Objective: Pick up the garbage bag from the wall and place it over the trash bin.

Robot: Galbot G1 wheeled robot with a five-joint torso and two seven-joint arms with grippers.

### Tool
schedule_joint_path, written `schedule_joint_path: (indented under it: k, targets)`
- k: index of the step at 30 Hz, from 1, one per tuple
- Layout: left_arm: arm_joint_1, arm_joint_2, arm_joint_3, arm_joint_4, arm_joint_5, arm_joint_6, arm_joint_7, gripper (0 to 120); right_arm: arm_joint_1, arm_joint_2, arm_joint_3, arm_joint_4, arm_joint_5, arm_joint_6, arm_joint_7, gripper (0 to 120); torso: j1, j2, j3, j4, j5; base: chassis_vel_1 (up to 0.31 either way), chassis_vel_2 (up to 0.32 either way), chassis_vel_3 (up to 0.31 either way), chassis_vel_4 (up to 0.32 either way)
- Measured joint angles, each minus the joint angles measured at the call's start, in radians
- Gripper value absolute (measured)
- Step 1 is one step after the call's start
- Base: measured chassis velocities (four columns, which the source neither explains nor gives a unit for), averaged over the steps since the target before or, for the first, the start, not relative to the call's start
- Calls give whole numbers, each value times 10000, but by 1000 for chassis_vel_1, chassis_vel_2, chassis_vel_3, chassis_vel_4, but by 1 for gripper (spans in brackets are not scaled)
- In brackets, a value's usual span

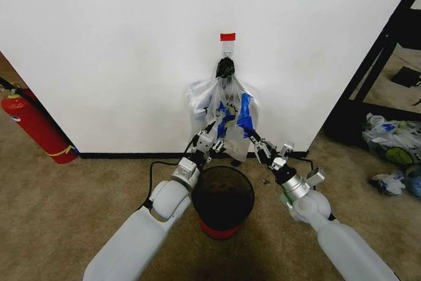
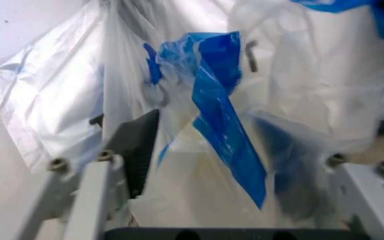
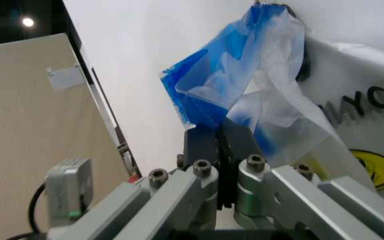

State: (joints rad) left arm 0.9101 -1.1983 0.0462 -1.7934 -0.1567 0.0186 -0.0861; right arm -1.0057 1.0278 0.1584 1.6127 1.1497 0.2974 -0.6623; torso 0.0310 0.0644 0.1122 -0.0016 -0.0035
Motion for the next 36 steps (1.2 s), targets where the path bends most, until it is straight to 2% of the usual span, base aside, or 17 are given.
schedule_joint_path:
  k: [2,4,8,11,18,21,24,36]
  targets:
    - [356,218,-48,-158,139,-165,232,74,-12,34,8,5,24,34,9,0,0,-1,0,1,0,0,0,0,0]
    - [486,299,-67,-204,198,-234,316,77,-16,41,8,16,36,41,14,0,0,0,0,2,0,0,0,0,0]
    - [1294,736,-193,-486,710,-650,648,94,-17,56,10,78,98,49,30,0,0,0,0,2,0,0,0,0,0]
    - [1677,876,-337,-651,1057,-963,855,99,-2,61,10,99,112,49,38,0,0,0,0,5,0,0,0,0,0]
    - [1758,896,-638,-1246,706,-1181,917,100,9,77,-8,129,65,50,38,0,0,0,0,2,0,0,0,0,0]
    - [1325,837,-634,-1296,492,-941,806,100,-35,86,-5,102,-7,50,-17,0,0,0,0,2,1,0,0,0,0]
    - [729,816,-316,-993,326,-481,622,100,-93,91,12,92,-35,58,-73,0,0,0,1,-1,1,0,0,0,0]
    - [-625,518,536,559,298,-110,158,97,-238,73,122,214,-80,86,-101,0,0,-2,1,0,1,0,0,0,0]
